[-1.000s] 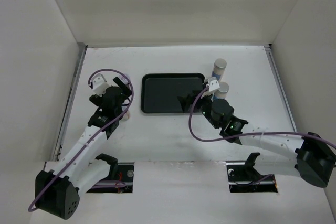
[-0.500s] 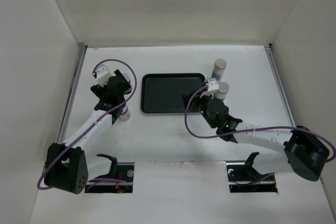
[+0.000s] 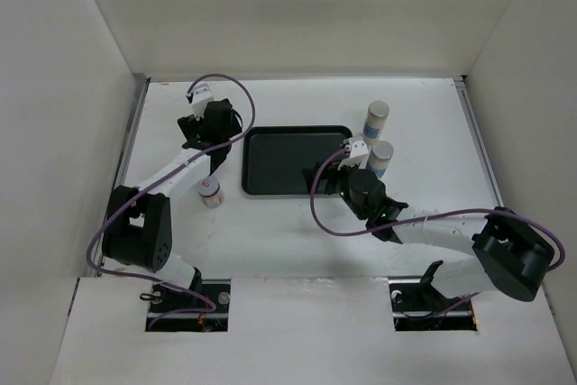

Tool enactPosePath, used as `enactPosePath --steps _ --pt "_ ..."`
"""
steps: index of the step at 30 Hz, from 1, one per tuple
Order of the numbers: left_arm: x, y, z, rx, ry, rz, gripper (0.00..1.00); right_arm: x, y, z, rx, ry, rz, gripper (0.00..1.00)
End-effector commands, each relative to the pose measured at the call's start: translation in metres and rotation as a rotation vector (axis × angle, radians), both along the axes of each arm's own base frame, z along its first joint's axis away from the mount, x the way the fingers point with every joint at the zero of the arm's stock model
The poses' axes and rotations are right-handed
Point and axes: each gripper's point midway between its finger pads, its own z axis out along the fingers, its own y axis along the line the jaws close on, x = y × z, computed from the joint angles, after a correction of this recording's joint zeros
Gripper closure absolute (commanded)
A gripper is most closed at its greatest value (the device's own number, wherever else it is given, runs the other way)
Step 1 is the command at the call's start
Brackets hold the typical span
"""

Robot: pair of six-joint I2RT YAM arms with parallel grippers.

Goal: Organize the condiment bottles

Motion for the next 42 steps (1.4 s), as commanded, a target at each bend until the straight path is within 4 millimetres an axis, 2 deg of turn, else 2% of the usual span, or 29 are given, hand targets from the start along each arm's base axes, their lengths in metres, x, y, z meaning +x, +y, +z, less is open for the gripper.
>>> enactPosePath --steps 1,6,14,20,26,28,30,33,35,38,40,42 --pt "0.006 0.002 0.017 0.008 -0.013 0.011 0.09 0.007 0.007 0.025 0.071 -0.046 0.006 0.05" --pt "0.017 -0.002 -0.012 -0.015 0.052 -0.022 0.09 0.009 0.006 0.023 0.068 -0.038 0.0 0.03" --pt "0.029 0.009 -0.014 -0.029 0.044 0.039 0.15 0.011 0.01 0.015 0.057 -0.015 0.011 0.03" --pt "0.036 0.007 -0.025 -0.033 0.061 0.037 0.33 0.014 0.004 0.016 0.062 -0.016 -0.003 0.04" --pt "0.035 0.007 -0.033 -0.035 0.078 0.041 0.37 0.015 -0.002 0.019 0.07 -0.019 -0.016 0.04" --pt "0.035 0.008 -0.032 -0.04 0.079 0.04 0.45 0.016 -0.004 0.019 0.07 -0.019 -0.02 0.04" --pt "0.033 0.01 -0.024 -0.048 0.056 0.045 0.59 0.016 -0.005 0.019 0.071 -0.018 -0.023 0.04" --pt "0.031 0.008 0.006 -0.065 -0.017 0.04 0.68 0.016 -0.007 0.02 0.075 -0.022 -0.025 0.04" --pt "0.03 0.005 0.04 -0.074 -0.097 0.028 0.69 0.016 -0.007 0.02 0.077 -0.021 -0.028 0.04" --pt "0.026 -0.01 0.086 -0.098 -0.203 -0.025 0.69 0.016 -0.009 0.021 0.082 -0.023 -0.033 0.04" --pt "0.021 -0.031 0.106 -0.107 -0.24 -0.074 0.68 0.018 -0.013 0.022 0.089 -0.025 -0.046 0.04" --pt "0.018 -0.054 0.113 -0.11 -0.253 -0.13 0.68 0.019 -0.014 0.021 0.096 -0.019 -0.053 0.05"
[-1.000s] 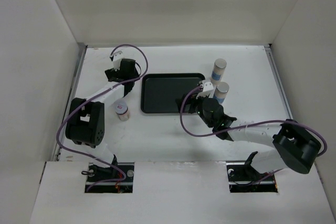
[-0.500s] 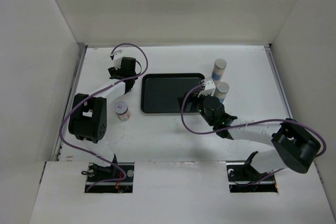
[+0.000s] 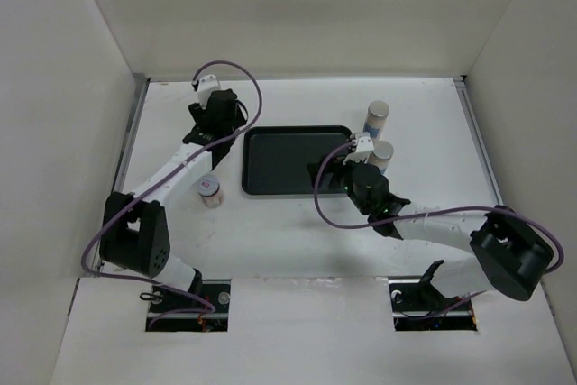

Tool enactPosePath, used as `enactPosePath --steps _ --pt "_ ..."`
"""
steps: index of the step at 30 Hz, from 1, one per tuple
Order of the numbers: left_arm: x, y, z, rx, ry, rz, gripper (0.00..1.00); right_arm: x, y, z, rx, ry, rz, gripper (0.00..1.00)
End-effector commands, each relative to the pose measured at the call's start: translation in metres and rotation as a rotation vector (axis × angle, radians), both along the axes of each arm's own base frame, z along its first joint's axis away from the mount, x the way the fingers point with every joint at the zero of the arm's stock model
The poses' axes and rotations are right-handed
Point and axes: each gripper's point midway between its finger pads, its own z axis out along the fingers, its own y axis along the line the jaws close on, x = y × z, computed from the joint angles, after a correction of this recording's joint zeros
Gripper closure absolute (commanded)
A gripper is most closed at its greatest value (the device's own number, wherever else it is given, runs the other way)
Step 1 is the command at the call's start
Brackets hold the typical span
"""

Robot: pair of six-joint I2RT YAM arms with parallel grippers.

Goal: Organize the condiment bottles

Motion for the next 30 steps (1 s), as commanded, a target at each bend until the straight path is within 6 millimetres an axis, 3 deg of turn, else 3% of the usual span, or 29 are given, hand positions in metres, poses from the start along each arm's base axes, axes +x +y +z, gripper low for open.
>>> enactPosePath --steps 1,7,14,20,21,23,26,30 --pt "0.009 -0.052 0.09 -0.076 -0.248 -0.111 0.68 0.005 -0.003 0.027 0.083 -0.045 -0.02 0.05" --pt "0.019 -0.129 0.067 -0.105 -0.206 -0.262 0.67 0.01 -0.02 0.03 0.108 -0.047 -0.074 0.05" --pt "0.044 -0.168 0.027 -0.087 -0.147 -0.304 0.66 0.014 -0.031 0.031 0.131 -0.044 -0.103 0.05" --pt "0.049 -0.162 0.002 -0.032 -0.108 -0.27 0.61 0.013 -0.033 0.034 0.136 -0.05 -0.107 0.05" --pt "0.048 -0.159 -0.002 -0.018 -0.1 -0.265 0.56 0.013 -0.033 0.035 0.139 -0.052 -0.107 0.05" --pt "0.045 -0.155 -0.007 -0.003 -0.089 -0.263 0.37 0.014 -0.033 0.032 0.139 -0.044 -0.108 0.04" --pt "0.034 -0.15 0.006 -0.007 -0.123 -0.262 0.17 0.014 -0.032 0.032 0.132 -0.046 -0.107 0.03" --pt "0.011 -0.138 0.047 -0.02 -0.22 -0.278 0.09 0.015 -0.032 0.029 0.133 -0.036 -0.107 0.02"
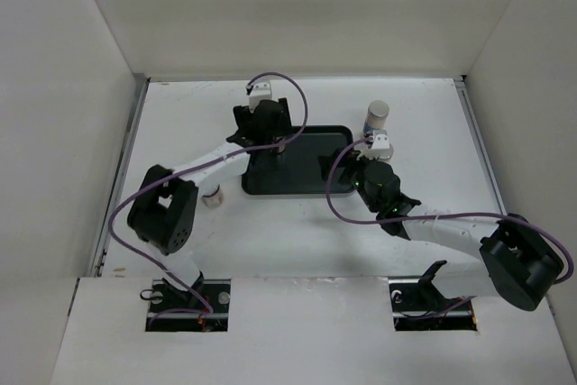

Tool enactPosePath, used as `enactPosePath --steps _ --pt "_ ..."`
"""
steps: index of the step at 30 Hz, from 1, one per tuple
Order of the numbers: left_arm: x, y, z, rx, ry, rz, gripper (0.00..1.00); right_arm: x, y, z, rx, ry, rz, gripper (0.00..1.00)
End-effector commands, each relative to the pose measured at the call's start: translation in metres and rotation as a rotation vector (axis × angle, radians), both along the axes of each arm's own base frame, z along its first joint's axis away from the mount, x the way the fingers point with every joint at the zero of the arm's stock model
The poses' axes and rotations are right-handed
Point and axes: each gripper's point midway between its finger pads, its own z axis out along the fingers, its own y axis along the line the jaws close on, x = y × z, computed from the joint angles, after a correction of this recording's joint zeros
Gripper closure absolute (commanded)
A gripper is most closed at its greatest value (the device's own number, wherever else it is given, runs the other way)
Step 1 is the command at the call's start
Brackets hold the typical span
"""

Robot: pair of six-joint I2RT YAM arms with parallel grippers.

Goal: Organize the condiment bottles

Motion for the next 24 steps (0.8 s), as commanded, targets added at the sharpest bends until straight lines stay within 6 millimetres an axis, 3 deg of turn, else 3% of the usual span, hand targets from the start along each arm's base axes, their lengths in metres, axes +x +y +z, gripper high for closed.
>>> enactPosePath --steps 1,3,5,9,13,18,24 --pt "-0.014 0.01 0.093 -0.075 -0.219 0.001 0.09 0.003 0.001 0.016 0.046 -0.037 -0.01 0.02" --pt "-0.034 0.024 0.108 -0.061 -0.24 0.007 0.1 0.003 0.001 0.018 0.049 -0.044 -0.011 0.02" --pt "-0.06 0.045 0.11 -0.03 -0.221 0.035 0.11 0.004 0.0 0.016 0.049 -0.036 -0.011 0.02" --pt "-0.12 0.105 0.085 0.065 -0.097 0.143 0.11 0.003 0.001 0.017 0.049 -0.036 -0.008 0.01" --pt "-0.168 0.146 0.054 0.07 0.053 0.236 0.1 0.004 0.005 0.014 0.044 -0.026 0.005 0.0" --pt "-0.191 0.164 0.023 0.02 0.147 0.27 0.1 0.004 0.007 0.01 0.041 -0.018 0.009 0.0" --pt "-0.188 0.169 -0.009 -0.026 0.218 0.284 0.1 0.004 0.009 0.009 0.04 -0.013 0.018 0.0"
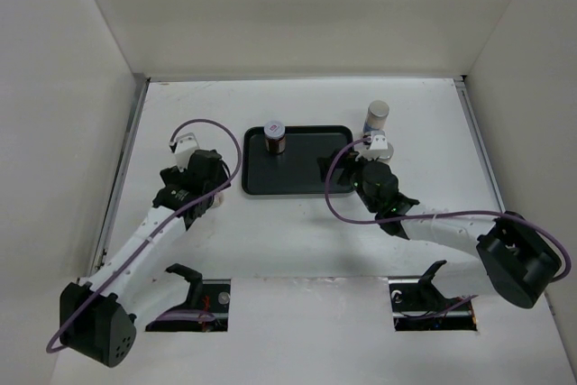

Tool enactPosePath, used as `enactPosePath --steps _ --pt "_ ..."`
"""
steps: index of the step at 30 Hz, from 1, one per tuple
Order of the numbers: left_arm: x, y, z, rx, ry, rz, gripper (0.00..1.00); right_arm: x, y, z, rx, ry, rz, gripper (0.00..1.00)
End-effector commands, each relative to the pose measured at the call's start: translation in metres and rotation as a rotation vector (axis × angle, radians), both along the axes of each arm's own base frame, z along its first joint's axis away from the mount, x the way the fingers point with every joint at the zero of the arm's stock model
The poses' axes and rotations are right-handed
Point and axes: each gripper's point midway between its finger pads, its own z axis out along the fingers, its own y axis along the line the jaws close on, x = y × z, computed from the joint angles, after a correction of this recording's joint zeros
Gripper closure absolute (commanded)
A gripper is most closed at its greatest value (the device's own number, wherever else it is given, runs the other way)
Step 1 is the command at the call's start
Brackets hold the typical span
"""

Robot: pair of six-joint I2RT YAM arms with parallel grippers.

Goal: Organize the condiment bottles

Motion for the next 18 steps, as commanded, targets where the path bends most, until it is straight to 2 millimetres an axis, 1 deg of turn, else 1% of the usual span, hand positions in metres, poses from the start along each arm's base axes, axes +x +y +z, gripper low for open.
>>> enactPosePath --steps 1,4,7,9,10,12,13,15,17,18 --pt "0.004 -0.006 -0.013 -0.061 0.011 -0.002 0.1 0.004 0.008 0.018 0.051 -0.034 0.015 0.0" --pt "0.014 -0.007 -0.026 -0.073 0.018 0.003 0.12 0.004 0.008 0.019 0.053 -0.035 0.015 0.0" --pt "0.023 -0.012 -0.035 -0.081 0.011 -0.006 0.17 0.004 0.009 0.018 0.051 -0.032 0.017 0.0" --pt "0.029 -0.011 -0.038 -0.08 0.002 0.001 0.22 0.004 0.009 0.02 0.054 -0.04 0.017 0.0" --pt "0.03 -0.01 -0.04 -0.077 0.006 0.003 0.27 0.004 0.009 0.019 0.053 -0.039 0.017 0.0" --pt "0.033 -0.01 -0.039 -0.069 0.003 -0.001 0.42 0.005 0.009 0.017 0.05 -0.033 0.017 0.0" --pt "0.034 -0.011 -0.036 -0.068 -0.008 -0.005 0.5 0.005 0.01 0.017 0.046 -0.033 0.019 0.0" --pt "0.035 -0.011 -0.022 -0.059 -0.041 -0.008 0.6 0.005 0.009 0.018 0.05 -0.037 0.019 0.0" --pt "0.038 -0.013 -0.001 -0.038 -0.083 -0.027 0.62 0.004 0.009 0.017 0.052 -0.034 0.018 0.0" --pt "0.042 -0.015 0.022 -0.013 -0.132 -0.044 0.63 0.004 0.01 0.017 0.05 -0.031 0.018 0.0"
